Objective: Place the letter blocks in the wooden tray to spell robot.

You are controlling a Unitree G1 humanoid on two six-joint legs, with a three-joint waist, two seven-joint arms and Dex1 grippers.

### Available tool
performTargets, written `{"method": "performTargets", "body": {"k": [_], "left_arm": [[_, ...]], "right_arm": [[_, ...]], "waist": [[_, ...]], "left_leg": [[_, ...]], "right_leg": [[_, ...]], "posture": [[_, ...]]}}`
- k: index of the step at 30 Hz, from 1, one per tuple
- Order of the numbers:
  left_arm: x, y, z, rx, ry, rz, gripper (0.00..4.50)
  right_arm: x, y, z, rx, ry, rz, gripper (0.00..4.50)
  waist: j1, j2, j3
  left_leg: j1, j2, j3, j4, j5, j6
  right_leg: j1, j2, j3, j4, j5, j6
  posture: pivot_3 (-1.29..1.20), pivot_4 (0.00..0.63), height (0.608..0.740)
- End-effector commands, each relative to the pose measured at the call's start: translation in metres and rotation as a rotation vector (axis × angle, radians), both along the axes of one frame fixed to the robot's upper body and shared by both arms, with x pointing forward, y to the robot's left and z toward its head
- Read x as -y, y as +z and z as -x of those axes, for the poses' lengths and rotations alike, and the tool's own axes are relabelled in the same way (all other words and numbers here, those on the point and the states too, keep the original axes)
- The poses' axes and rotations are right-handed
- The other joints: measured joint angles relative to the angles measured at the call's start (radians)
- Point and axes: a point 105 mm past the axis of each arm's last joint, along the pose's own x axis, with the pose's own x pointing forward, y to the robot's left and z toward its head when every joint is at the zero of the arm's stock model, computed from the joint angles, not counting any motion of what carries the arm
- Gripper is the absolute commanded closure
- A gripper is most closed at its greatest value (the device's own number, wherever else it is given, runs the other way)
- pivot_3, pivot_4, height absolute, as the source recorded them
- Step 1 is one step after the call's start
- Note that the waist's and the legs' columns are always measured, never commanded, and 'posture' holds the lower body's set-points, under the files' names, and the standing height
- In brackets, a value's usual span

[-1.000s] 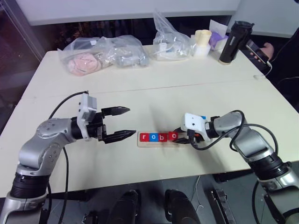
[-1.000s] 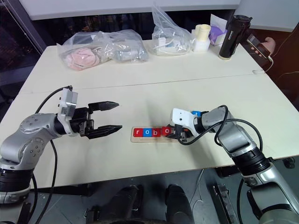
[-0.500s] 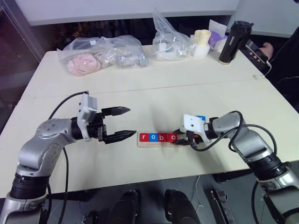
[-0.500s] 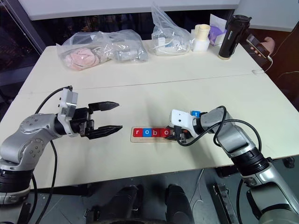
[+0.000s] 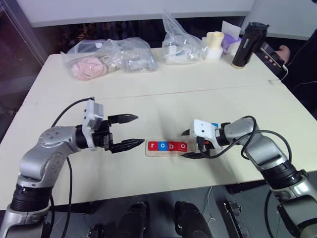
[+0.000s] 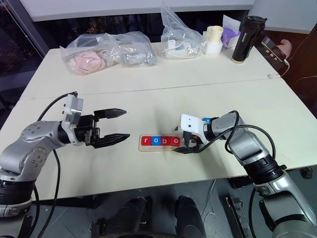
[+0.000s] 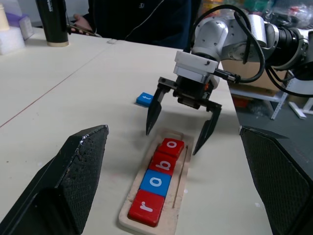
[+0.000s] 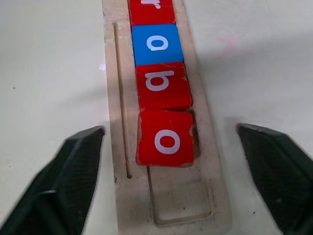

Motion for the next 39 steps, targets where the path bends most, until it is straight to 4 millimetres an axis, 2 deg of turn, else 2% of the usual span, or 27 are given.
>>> {"method": "performTargets", "body": {"k": [1,4,12,19,23,30,39], "left_arm": [[0.003,0.007,0.004,0.038,-0.016,-0.001,0.00],[0.003,0.007,0.004,0.038,-0.016,0.002,0.00],[0.007,0.006,0.003,0.043,-0.023,0.003,0.00],[0.006,0.006,0.002,0.043,-0.020,0.001,0.00],[0.006,0.006,0.002,0.043,-0.018,0.001,0.00],[0.008,0.005,0.002,0.044,-0.020,0.005,0.00],[0.009,0.005,0.002,0.045,-0.020,0.010,0.00]], "right_arm": [[-0.002,0.019,-0.003,0.072,0.013,-0.013,0.07],[0.003,0.027,-0.009,0.098,-0.034,-0.030,0.07],[0.013,0.010,-0.016,0.097,-0.081,0.010,0.07],[0.015,0.014,-0.021,0.111,-0.091,0.000,0.07],[0.009,0.025,-0.011,0.083,-0.065,-0.039,0.07],[0.010,0.015,0.008,0.019,-0.025,-0.013,0.07],[0.012,0.007,-0.008,0.063,-0.079,-0.006,0.07]], "waist": [[0.000,0.000,0.000],[0.000,0.000,0.000],[0.000,0.000,0.000],[0.000,0.000,0.000],[0.000,0.000,0.000],[0.002,0.000,0.000],[0.000,0.000,0.000]], "left_leg": [[0.000,0.000,0.000,0.000,0.000,0.000],[0.000,0.000,0.000,0.000,0.000,0.000],[0.000,0.000,0.000,0.000,0.000,0.000],[0.000,0.000,0.000,0.000,0.000,0.000],[0.000,0.000,0.000,0.000,0.000,0.000],[0.000,0.000,0.000,0.000,0.000,0.000],[0.000,0.000,0.000,0.001,0.000,0.000]], "right_leg": [[0.000,0.000,0.000,0.000,0.000,0.000],[0.000,0.000,0.000,0.000,0.000,0.000],[0.000,0.000,0.000,0.000,0.000,0.000],[0.000,0.000,0.000,0.000,0.000,0.000],[0.000,0.000,0.000,0.000,0.000,0.000],[0.000,0.000,0.000,0.000,0.000,0.000],[0.000,0.000,0.000,0.001,0.000,0.000]], "posture": [[0.00,0.150,0.740],[0.00,0.150,0.740],[0.00,0.150,0.740],[0.00,0.150,0.740],[0.00,0.150,0.740],[0.00,0.150,0.740],[0.00,0.150,0.740]]}}
